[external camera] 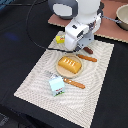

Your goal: Interact with the objects in diverse but meaningful ways.

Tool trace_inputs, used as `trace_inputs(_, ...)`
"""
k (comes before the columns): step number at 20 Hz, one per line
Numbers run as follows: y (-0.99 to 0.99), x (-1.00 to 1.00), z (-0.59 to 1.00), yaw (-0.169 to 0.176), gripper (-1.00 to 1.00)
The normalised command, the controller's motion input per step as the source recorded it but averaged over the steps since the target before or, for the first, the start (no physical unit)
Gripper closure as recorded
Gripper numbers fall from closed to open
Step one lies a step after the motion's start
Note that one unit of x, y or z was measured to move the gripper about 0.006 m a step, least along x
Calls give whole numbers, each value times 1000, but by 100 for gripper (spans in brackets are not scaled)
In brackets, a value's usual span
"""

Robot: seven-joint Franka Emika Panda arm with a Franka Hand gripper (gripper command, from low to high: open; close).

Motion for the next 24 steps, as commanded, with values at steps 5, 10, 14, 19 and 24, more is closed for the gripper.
trace_inputs(5,275,-94,1000,-9,100)
trace_inputs(10,314,-40,1000,-1,100)
trace_inputs(14,254,-6,1000,0,100)
trace_inputs(19,118,-92,865,0,100)
trace_inputs(24,42,-69,577,0,100)
